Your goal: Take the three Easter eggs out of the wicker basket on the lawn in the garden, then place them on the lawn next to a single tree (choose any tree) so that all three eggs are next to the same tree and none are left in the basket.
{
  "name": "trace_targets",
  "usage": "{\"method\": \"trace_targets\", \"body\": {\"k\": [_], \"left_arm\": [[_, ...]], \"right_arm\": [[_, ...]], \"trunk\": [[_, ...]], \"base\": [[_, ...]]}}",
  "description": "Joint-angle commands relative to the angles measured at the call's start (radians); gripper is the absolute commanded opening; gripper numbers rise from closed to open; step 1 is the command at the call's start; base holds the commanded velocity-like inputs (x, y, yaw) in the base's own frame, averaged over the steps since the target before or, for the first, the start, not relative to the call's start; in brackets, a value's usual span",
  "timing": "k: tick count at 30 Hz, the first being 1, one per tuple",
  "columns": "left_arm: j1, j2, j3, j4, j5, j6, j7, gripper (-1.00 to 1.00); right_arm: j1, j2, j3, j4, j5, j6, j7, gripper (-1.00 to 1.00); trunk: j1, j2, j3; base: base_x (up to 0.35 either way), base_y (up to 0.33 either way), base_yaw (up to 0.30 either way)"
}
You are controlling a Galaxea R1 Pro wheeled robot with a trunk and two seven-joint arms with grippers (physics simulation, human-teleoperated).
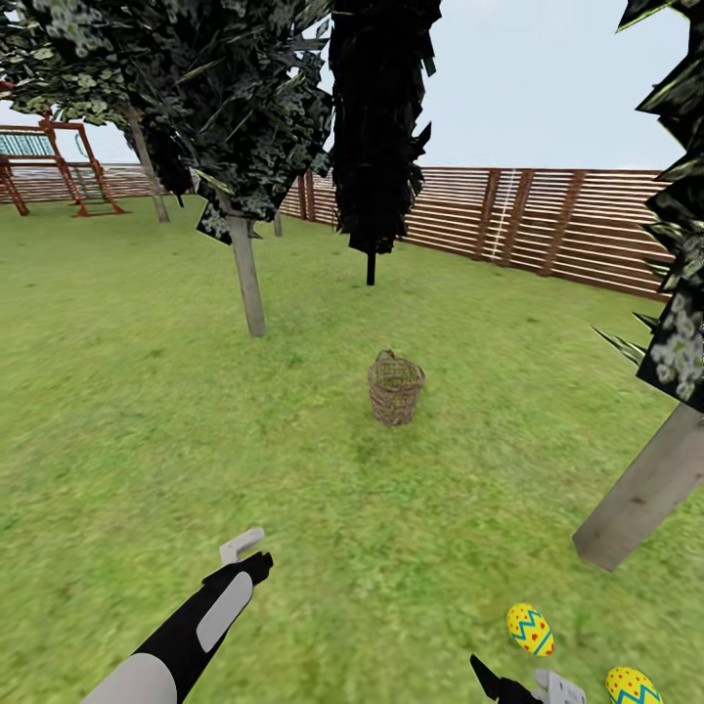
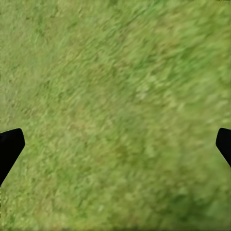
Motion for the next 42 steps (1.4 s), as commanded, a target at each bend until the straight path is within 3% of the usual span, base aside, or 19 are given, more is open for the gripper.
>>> {"method": "trace_targets", "body": {"k": [1,26,35,42], "left_arm": [[-0.001,0.002,-0.007,-0.002,0.006,0.003,0.008,1.0],[-0.001,0.002,-0.005,-0.004,0.011,0.001,0.005,1.0],[0.0,0.005,-0.006,-0.003,0.001,-0.014,-0.06,1.0],[0.0,0.007,-0.007,-0.003,0.001,-0.015,-0.072,1.0]], "right_arm": [[0.0,0.001,-0.003,-0.002,-0.01,0.01,0.003,1.0],[0.0,0.0,-0.002,0.02,-0.01,0.008,0.003,1.0],[0.0,0.0,-0.002,0.024,-0.01,0.008,0.002,1.0],[0.0,0.0,-0.003,0.024,-0.01,0.008,0.002,1.0]], "trunk": [[0.001,-0.001,0.0],[0.001,-0.001,0.038],[0.001,-0.001,0.04],[0.001,-0.001,0.04]], "base": [[0.0,0.0,0.0],[0.0,0.007,0.0],[0.145,0.139,0.0],[0.27,0.203,0.0]]}}
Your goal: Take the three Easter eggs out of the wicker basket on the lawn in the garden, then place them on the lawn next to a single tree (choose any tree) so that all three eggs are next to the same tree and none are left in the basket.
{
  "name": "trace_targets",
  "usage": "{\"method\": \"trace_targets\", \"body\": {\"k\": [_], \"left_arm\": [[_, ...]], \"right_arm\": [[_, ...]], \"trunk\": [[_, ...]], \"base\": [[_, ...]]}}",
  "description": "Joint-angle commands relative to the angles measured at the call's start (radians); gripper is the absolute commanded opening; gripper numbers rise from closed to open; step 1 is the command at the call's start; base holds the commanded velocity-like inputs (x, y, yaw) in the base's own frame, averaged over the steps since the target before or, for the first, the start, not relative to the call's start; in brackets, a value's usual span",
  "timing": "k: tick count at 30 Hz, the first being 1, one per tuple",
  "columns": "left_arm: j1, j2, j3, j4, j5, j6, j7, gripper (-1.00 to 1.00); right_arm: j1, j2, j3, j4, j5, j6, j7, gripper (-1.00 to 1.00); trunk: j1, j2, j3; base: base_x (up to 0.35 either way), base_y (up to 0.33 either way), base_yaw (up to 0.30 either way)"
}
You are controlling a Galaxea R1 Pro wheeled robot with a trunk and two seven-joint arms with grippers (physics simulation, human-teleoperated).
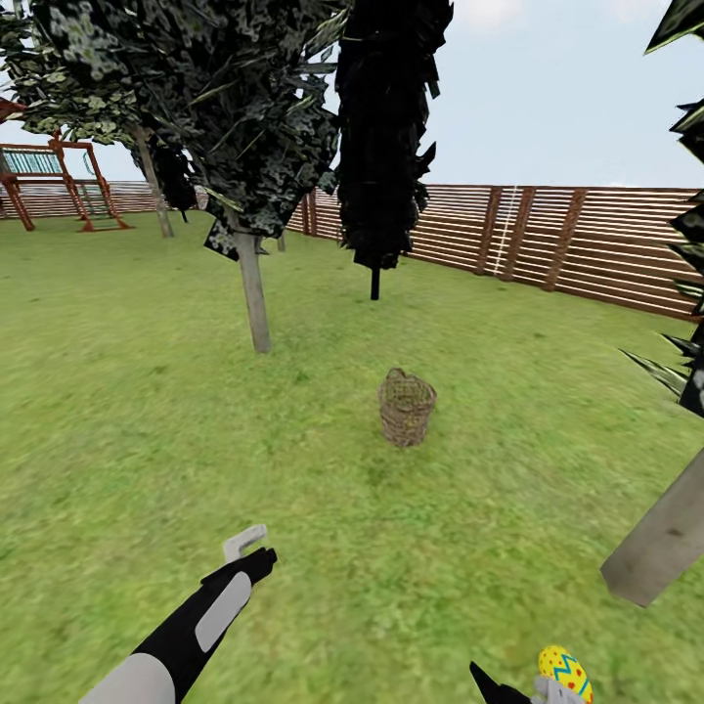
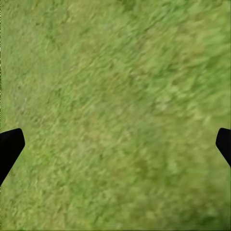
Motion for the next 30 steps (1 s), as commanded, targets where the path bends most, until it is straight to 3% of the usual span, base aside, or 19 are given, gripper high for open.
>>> {"method": "trace_targets", "body": {"k": [1,30], "left_arm": [[-0.001,0.002,-0.007,-0.002,0.006,0.002,0.008,1.0],[-0.001,0.001,-0.007,-0.002,0.003,0.002,0.006,1.0]], "right_arm": [[0.0,0.001,-0.003,-0.002,-0.009,0.01,0.004,1.0],[0.0,0.001,-0.003,-0.001,-0.009,0.01,0.004,1.0]], "trunk": [[0.001,-0.002,-0.002],[0.001,-0.002,-0.002]], "base": [[0.277,0.213,0.0],[0.181,0.266,0.0]]}}
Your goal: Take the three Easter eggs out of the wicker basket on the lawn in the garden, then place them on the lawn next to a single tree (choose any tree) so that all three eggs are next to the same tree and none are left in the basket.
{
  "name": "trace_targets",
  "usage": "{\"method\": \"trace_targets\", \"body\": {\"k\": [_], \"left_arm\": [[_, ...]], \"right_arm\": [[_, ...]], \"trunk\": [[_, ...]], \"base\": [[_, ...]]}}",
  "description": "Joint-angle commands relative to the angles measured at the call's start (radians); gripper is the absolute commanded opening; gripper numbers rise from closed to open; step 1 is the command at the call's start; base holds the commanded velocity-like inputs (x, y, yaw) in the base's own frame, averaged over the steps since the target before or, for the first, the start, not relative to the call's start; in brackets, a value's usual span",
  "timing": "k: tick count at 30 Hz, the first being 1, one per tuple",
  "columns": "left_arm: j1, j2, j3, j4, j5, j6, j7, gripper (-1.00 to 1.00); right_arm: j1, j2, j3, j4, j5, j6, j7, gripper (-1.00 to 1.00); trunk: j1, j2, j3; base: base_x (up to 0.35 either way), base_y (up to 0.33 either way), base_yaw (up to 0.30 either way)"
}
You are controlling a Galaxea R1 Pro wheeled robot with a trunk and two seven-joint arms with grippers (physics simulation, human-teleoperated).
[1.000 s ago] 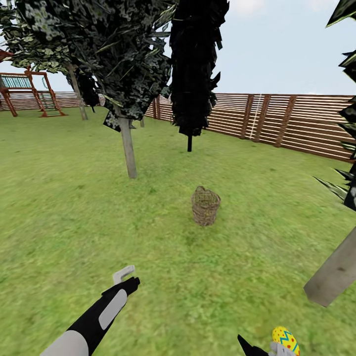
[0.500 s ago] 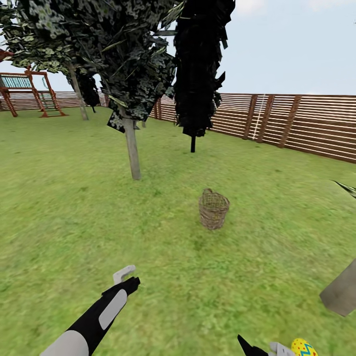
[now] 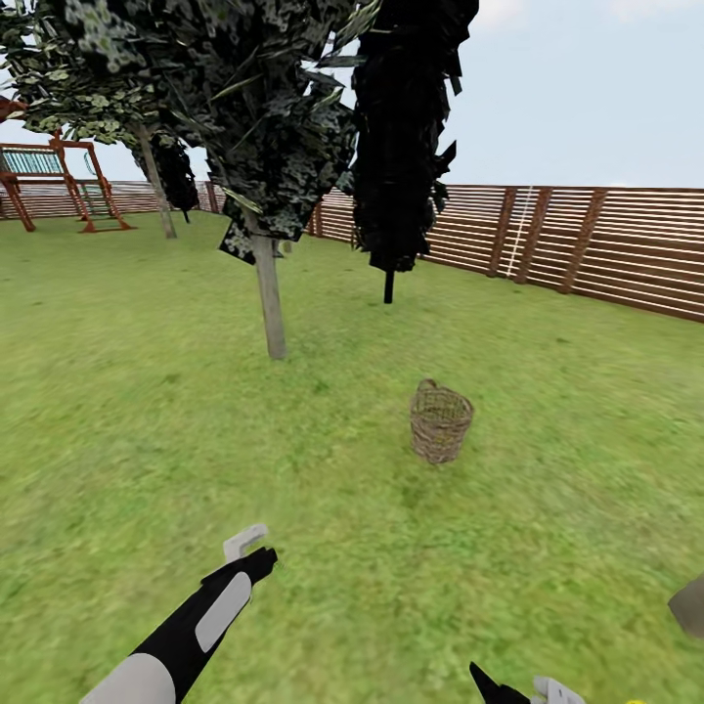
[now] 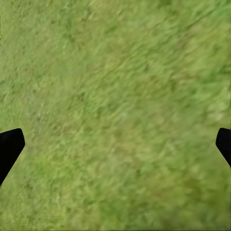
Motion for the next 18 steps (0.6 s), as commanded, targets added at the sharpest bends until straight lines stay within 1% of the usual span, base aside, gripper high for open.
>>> {"method": "trace_targets", "body": {"k": [1,4,11,18], "left_arm": [[-0.001,0.002,-0.007,-0.002,0.006,0.002,0.008,1.0],[-0.001,0.002,-0.007,-0.002,0.006,0.002,0.009,1.0],[-0.001,0.002,-0.007,-0.002,0.006,0.002,0.008,1.0],[-0.001,0.002,-0.007,-0.002,0.005,0.002,0.008,1.0]], "right_arm": [[0.0,0.001,-0.003,-0.002,-0.01,0.01,0.003,1.0],[0.0,0.002,-0.003,-0.002,-0.01,0.01,0.003,1.0],[0.0,0.001,-0.003,-0.002,-0.01,0.01,0.003,1.0],[0.0,0.001,-0.003,-0.002,-0.01,0.01,0.002,1.0]], "trunk": [[0.001,-0.002,-0.002],[0.001,-0.002,-0.002],[0.001,-0.002,0.002],[0.001,-0.002,0.003]], "base": [[0.259,0.23,0.0],[0.262,0.228,-0.019],[0.264,0.226,-0.129],[0.265,0.225,-0.029]]}}
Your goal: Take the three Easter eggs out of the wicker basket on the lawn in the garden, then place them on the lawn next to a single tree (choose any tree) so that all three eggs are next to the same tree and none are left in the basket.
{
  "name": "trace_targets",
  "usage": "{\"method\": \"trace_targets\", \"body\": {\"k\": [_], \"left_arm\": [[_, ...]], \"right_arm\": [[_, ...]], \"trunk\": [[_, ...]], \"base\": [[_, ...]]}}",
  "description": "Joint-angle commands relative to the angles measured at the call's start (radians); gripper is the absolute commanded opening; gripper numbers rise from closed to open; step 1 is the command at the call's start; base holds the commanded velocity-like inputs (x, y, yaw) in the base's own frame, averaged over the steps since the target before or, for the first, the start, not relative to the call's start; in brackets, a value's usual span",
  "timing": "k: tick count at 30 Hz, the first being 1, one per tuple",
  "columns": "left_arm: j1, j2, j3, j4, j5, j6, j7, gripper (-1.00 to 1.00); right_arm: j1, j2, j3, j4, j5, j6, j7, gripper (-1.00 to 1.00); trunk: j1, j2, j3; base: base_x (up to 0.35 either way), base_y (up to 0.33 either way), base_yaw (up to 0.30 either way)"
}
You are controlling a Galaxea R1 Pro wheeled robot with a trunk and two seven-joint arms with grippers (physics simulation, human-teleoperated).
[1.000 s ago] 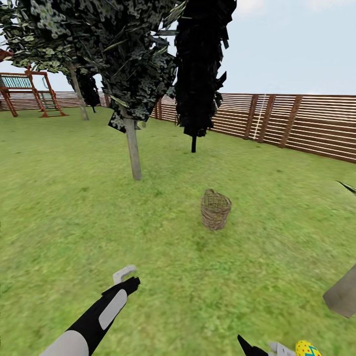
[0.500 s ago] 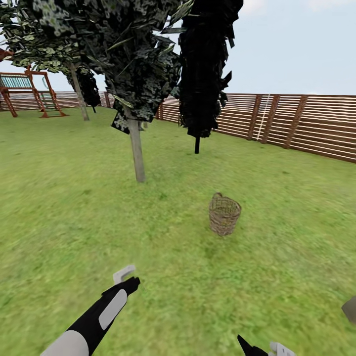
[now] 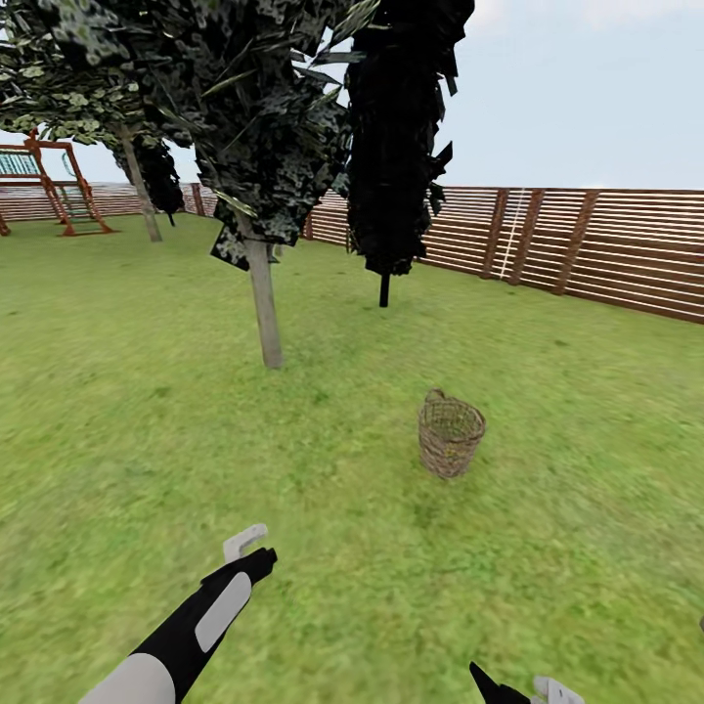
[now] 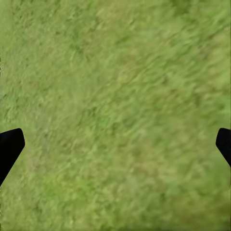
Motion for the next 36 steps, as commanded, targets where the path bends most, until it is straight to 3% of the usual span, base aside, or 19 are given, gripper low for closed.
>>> {"method": "trace_targets", "body": {"k": [1,21,36], "left_arm": [[-0.001,0.002,-0.007,-0.002,0.006,0.002,0.008,1.0],[-0.001,0.002,-0.008,-0.002,0.005,0.002,0.008,1.0],[-0.001,0.002,-0.008,-0.002,0.005,0.002,0.008,1.0]], "right_arm": [[0.0,0.001,-0.003,-0.002,-0.009,0.01,0.003,1.0],[0.0,0.001,-0.004,-0.002,-0.011,0.009,0.004,1.0],[0.0,0.001,-0.003,0.005,-0.01,0.01,0.003,1.0]], "trunk": [[0.001,-0.002,-0.002],[0.001,-0.002,-0.001],[0.001,-0.002,0.008]], "base": [[0.265,0.225,-0.006],[0.281,0.198,-0.005],[0.316,0.121,-0.23]]}}
